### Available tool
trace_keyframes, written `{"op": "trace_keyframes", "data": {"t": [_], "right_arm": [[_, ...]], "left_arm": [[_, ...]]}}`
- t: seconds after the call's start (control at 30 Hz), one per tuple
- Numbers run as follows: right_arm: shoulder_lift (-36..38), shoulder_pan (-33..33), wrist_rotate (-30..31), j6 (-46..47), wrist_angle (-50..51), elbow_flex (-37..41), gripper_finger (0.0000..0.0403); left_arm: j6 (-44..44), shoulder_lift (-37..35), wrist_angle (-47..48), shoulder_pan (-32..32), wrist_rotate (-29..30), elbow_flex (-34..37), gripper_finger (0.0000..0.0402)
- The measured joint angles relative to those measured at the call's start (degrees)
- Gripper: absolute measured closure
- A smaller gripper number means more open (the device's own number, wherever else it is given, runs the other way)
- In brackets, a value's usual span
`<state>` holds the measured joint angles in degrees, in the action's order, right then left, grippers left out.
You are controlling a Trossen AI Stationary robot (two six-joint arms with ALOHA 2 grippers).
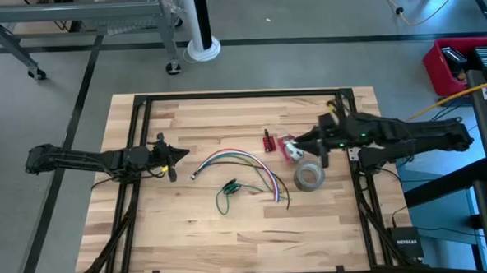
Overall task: Coil cords
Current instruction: Return to Home Position
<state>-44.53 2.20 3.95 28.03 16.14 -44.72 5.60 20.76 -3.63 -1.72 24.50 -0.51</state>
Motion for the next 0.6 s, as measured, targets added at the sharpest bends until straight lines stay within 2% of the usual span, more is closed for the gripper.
{"op": "trace_keyframes", "data": {"t": [0.17,0.27,0.6], "right_arm": [[11.73,0.00,0.08,2.42,-0.63,9.13,0.0291],[16.94,0.00,0.09,5.61,-5.08,15.81,0.0291],[25.71,0.00,-0.04,10.62,-21.62,38.15,0.0291]], "left_arm": [[0.01,-0.01,0.00,-0.01,-0.01,0.00,0.0402],[0.01,0.00,0.01,0.00,0.00,0.00,0.0402],[-0.01,0.01,0.01,0.01,-0.01,0.00,0.0402]]}}
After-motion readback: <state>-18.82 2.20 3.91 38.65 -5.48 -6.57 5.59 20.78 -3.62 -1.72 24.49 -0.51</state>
